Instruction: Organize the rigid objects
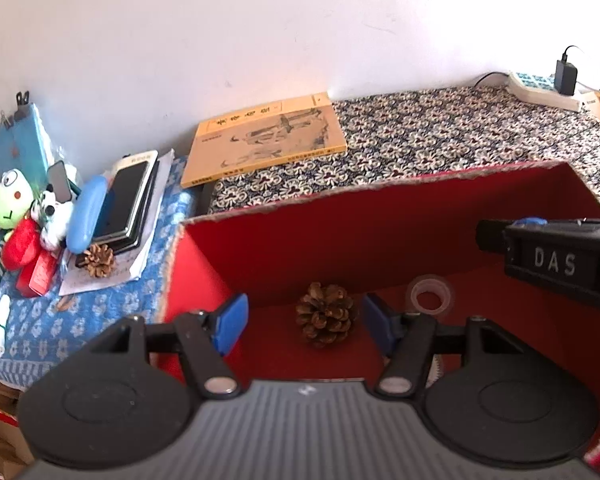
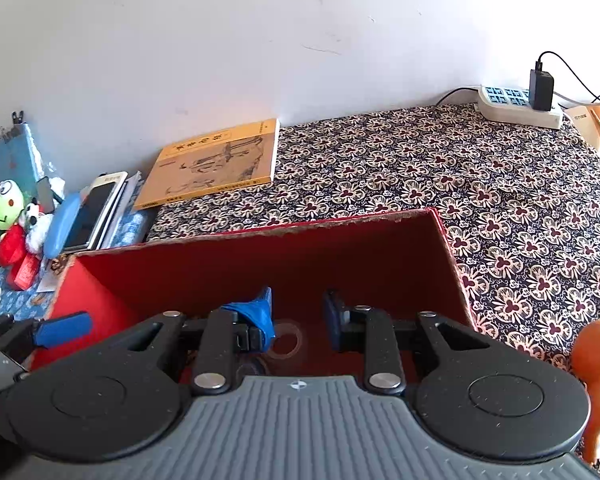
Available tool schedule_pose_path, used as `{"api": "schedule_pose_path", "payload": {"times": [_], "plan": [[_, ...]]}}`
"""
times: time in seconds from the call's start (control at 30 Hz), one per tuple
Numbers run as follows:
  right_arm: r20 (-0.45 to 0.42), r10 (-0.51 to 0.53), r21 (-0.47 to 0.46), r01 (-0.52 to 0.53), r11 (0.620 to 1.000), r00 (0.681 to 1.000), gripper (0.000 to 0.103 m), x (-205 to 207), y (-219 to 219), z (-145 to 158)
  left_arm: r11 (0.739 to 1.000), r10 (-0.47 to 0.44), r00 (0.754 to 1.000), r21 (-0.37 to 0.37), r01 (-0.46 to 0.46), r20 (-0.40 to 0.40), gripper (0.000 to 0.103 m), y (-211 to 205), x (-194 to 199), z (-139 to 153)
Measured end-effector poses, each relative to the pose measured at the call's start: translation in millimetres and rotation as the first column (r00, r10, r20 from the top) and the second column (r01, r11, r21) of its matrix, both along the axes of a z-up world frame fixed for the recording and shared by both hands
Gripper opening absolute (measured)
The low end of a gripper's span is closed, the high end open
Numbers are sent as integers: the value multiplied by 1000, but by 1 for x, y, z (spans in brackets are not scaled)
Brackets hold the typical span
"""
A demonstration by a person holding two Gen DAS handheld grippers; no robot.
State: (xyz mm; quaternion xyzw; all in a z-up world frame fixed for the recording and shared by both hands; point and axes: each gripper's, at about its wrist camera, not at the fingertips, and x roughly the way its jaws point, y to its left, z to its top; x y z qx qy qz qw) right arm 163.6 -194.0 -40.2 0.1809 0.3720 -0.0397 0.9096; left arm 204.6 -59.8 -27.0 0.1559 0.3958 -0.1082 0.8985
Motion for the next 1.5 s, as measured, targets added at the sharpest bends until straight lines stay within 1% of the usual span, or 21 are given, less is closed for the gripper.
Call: {"api": "schedule_pose_path", "payload": {"times": [0.13,0.27,0.43,0.53,0.67,0.83,1.0,1.23,1.5], "plan": [[21,13,1,-13,1000,1000,11,-15,0,9,1000,-1,1000,3,1,12,65,1,-14,13],[39,27,-3,-26,1000,999,11,-29,0,19,1000,8,1000,0,-8,4,65,1,-28,22],[54,57,26,-58,998,997,12,-46,-3,28,999,37,999,-3,-37,1,66,6,-48,31],[56,85,25,-86,996,995,12,-55,-1,31,998,59,998,-8,-59,5,66,10,-58,38],[69,111,35,-114,993,991,13,-69,-1,36,996,84,996,6,-85,24,67,12,-73,46],[84,146,45,-150,988,986,13,-83,-2,40,994,107,994,-11,-107,28,67,17,-93,54],[99,187,53,-193,980,977,13,-95,0,44,992,126,991,1,-126,44,68,16,-110,59],[117,240,60,-248,967,964,13,-110,2,48,989,146,989,-8,-145,29,68,17,-129,60],[110,281,95,-292,952,953,13,-128,0,40,988,150,989,-31,-150,4,68,19,-147,57]]}}
